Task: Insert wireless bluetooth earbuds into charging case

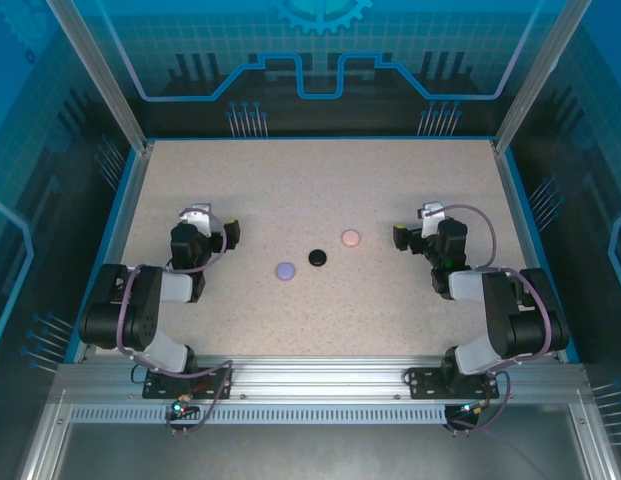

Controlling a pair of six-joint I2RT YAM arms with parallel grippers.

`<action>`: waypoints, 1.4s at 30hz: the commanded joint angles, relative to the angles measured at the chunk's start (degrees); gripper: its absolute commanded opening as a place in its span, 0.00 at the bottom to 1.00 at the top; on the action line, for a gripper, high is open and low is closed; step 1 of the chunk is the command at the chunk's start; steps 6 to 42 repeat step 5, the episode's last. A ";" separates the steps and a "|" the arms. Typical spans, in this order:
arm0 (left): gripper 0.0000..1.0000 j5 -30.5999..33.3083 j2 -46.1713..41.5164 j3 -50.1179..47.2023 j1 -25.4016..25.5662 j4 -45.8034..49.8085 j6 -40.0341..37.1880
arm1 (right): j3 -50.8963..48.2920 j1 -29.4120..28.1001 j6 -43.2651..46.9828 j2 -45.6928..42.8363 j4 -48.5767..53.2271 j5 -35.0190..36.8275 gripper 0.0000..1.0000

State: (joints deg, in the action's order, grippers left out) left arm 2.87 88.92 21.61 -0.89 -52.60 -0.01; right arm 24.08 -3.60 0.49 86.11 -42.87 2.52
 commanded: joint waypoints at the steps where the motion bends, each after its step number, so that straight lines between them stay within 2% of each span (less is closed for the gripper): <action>1: 0.99 -1.56 -0.13 0.38 -0.08 0.35 0.63 | 0.71 0.29 0.16 0.12 -0.06 0.24 1.00; 42: 0.99 -1.58 -0.16 0.45 -0.13 0.31 0.58 | 0.78 0.29 0.18 0.12 -0.11 0.27 1.00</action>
